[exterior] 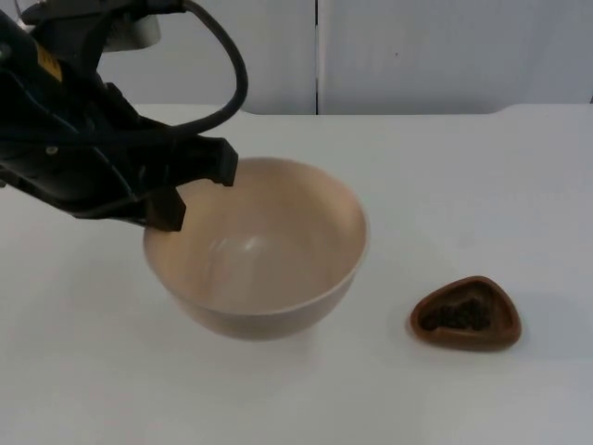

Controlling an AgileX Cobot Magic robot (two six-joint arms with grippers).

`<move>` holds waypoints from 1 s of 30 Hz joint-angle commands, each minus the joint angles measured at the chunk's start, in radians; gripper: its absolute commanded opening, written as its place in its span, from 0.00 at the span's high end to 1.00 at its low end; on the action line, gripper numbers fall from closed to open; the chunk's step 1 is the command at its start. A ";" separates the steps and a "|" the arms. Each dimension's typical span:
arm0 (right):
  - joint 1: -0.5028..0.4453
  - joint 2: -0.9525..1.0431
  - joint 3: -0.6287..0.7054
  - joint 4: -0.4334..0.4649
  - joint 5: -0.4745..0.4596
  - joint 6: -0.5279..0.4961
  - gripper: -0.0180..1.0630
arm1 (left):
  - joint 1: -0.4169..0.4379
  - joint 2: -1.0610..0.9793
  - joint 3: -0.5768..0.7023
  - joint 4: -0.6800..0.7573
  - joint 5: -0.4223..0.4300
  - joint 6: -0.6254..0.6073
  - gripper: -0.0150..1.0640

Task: Pick up the bowl with the left hand and pour the coffee beans from the cup into the bowl with the right hand.

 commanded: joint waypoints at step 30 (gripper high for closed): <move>-0.005 0.973 -0.554 0.087 0.085 -0.076 0.01 | 0.003 -0.009 0.005 -0.015 -0.003 0.031 0.99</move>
